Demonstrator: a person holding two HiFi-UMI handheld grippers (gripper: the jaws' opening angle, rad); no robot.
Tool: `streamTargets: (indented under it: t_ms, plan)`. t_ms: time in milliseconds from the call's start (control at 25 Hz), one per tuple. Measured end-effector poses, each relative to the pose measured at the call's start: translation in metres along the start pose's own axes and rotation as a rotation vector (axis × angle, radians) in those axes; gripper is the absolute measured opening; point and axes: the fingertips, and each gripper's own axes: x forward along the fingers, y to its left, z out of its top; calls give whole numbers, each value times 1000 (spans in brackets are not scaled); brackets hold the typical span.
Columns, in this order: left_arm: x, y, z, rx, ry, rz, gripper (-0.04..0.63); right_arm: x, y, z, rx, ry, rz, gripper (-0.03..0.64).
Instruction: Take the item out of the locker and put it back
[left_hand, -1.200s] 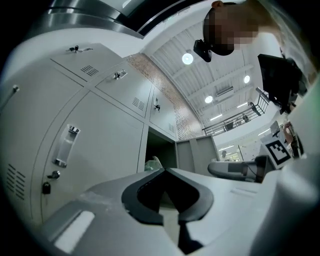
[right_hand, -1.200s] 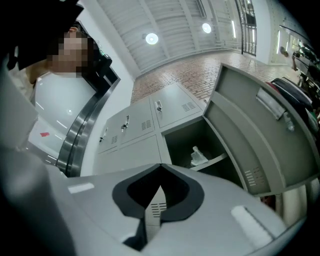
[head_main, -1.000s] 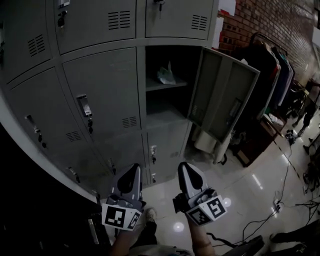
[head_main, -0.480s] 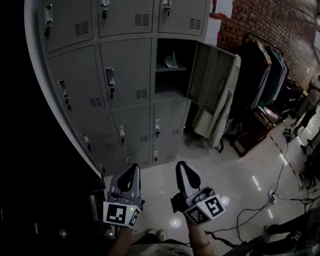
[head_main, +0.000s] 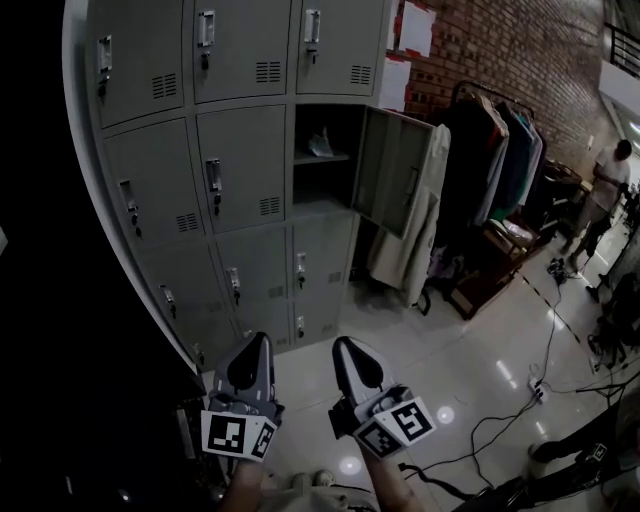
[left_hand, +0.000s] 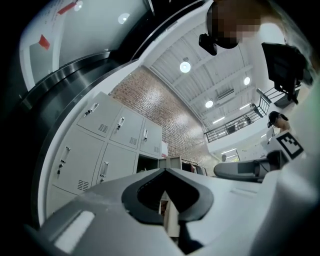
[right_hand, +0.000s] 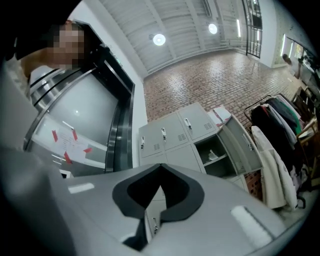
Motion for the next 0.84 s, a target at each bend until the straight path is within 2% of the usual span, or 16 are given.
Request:
streamTargets:
  t_ms: [240, 840]
  plan:
    - [-4, -10, 10, 6, -21, -15, 6, -9, -2, 9, 19, -19, -18, 2]
    - [-4, -9, 7, 7, -22, -27, 6, -9, -17, 17, 7, -41, -46, 2]
